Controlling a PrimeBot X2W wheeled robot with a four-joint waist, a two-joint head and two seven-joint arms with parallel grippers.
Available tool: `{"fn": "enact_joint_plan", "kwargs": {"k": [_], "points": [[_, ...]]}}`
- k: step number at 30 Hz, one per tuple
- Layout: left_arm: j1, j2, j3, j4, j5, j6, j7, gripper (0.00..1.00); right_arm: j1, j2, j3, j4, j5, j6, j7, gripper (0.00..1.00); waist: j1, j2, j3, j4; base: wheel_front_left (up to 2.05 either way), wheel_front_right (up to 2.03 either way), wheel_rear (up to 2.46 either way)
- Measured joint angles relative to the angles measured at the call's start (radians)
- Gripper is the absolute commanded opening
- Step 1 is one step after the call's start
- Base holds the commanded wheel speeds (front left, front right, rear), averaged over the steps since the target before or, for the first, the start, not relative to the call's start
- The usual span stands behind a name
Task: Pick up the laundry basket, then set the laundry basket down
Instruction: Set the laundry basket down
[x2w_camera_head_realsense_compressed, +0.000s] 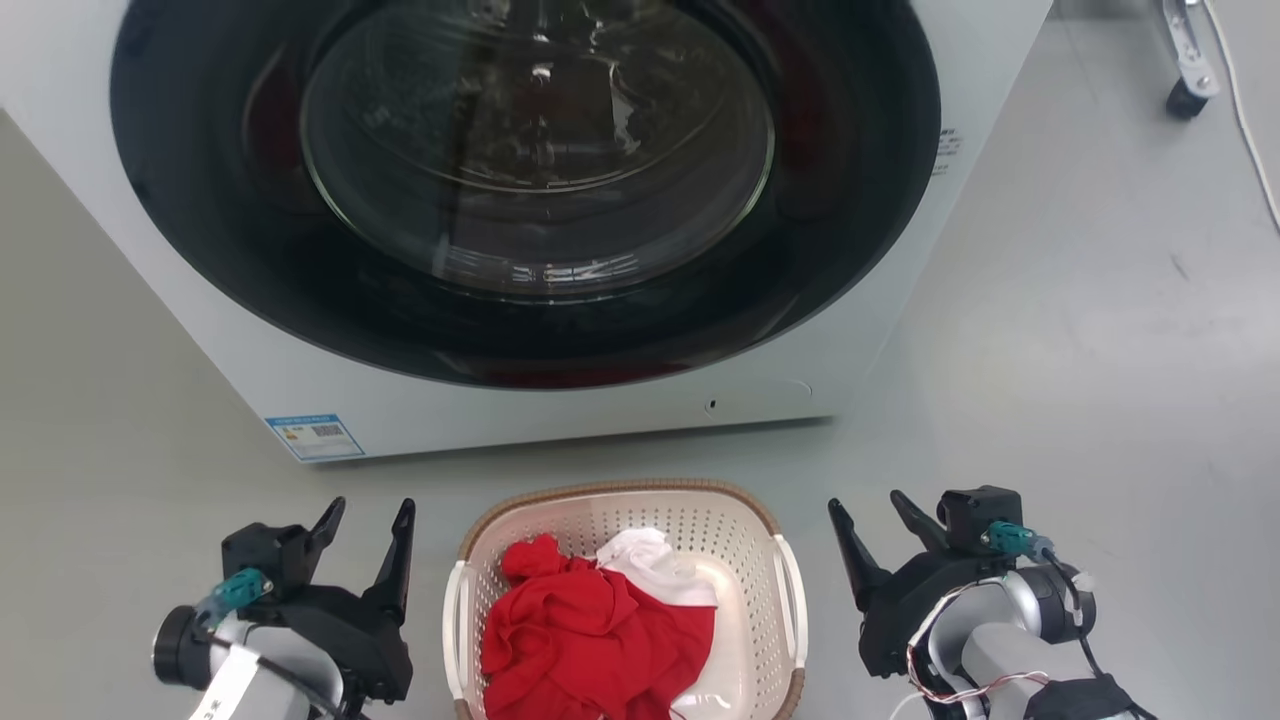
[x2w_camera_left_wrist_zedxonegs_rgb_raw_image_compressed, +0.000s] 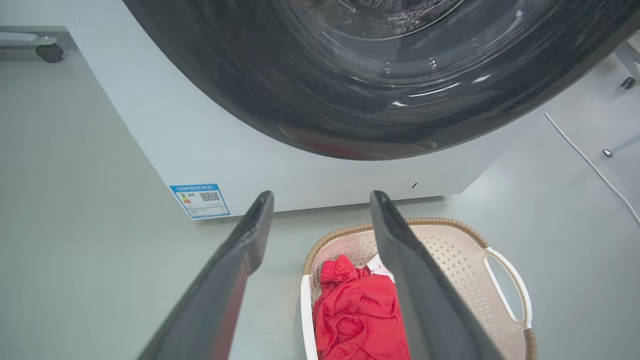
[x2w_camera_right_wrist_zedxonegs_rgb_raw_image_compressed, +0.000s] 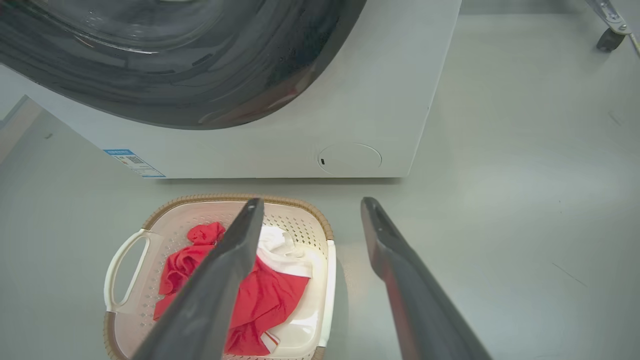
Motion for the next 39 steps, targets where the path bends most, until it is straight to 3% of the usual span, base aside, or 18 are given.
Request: {"fn": "enact_joint_plan", "kwargs": {"k": [14,18,28,39], "points": [[0.233,0.068,0.069,-0.433,0.082,0.136,0.000,1.00,0.115,-0.101,-0.089,-0.277,-0.071,-0.063,-0.001,1.00,0.0000,-0.0001,-0.117,0.002,0.00,0.00,0.00],[0.310,0.085,0.082,-0.542,0.107,0.157,0.000,1.00,0.159,-0.116,-0.106,-0.362,-0.094,-0.072,-0.001,1.00,0.0000,-0.0001,-0.139,-0.002,0.00,0.00,0.00],[0.467,0.093,0.132,-0.723,0.137,0.182,0.000,1.00,0.296,-0.160,-0.179,-0.545,-0.155,-0.081,-0.001,1.00,0.0000,0.0000,-0.174,-0.012,0.00,0.00,0.00],[0.558,0.070,0.194,-0.816,0.157,0.191,0.012,1.00,0.415,-0.144,-0.355,-0.627,-0.285,-0.081,-0.001,1.00,0.0001,0.0001,-0.178,-0.021,0.00,0.00,0.00]]}}
